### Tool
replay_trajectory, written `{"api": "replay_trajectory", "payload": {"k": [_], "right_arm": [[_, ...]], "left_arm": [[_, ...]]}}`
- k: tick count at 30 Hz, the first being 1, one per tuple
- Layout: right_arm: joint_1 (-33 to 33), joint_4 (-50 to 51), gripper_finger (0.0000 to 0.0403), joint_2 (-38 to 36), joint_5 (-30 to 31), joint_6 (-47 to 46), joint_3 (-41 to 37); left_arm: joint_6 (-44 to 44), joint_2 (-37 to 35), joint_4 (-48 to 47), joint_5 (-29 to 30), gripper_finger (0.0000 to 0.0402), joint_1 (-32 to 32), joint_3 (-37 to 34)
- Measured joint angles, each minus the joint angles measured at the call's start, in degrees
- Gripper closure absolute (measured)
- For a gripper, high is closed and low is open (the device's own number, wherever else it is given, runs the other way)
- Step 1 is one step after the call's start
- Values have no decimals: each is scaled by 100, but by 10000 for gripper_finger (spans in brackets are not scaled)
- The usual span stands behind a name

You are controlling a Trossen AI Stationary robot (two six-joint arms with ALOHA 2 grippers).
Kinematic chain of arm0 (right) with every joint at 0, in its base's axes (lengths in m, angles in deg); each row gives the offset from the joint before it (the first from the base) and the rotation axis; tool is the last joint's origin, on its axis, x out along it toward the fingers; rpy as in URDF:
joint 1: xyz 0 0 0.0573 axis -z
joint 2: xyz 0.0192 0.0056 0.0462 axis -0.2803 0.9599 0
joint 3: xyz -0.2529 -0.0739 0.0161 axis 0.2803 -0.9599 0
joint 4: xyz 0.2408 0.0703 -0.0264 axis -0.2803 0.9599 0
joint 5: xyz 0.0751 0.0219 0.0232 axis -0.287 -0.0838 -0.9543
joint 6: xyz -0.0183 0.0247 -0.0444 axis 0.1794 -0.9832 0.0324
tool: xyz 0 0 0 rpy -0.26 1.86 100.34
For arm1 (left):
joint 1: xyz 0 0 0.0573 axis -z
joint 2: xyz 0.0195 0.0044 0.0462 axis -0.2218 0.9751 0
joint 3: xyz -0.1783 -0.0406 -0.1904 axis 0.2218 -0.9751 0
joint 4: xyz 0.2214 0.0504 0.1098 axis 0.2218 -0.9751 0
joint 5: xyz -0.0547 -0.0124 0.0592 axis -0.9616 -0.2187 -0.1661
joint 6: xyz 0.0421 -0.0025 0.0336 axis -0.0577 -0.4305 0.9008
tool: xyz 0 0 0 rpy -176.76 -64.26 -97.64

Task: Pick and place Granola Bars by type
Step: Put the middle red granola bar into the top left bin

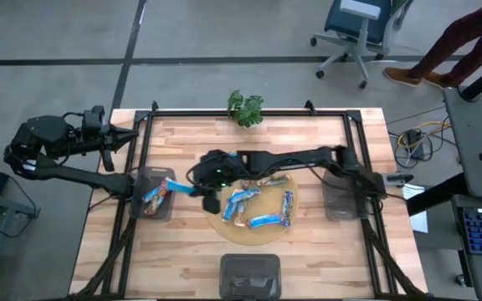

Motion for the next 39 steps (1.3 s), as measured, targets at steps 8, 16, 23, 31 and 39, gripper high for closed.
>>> {"api": "replay_trajectory", "payload": {"k": [8,16,23,31,39], "right_arm": [[116,32,370,1218,-118,-74,1810],[248,-699,370,1446,-87,-392,1617],[315,-1144,370,1646,-82,-625,1600],[345,-1678,370,1698,-36,-601,1522],[386,-1679,370,1738,-32,-671,1464]], "left_arm": [[-2,-4,-20,0,402,0,0],[4,-15,-44,0,402,-2,0],[9,-15,-85,-2,401,-1,0],[16,-15,-90,-1,402,-2,0],[22,-15,-122,-1,402,-2,0]]}}
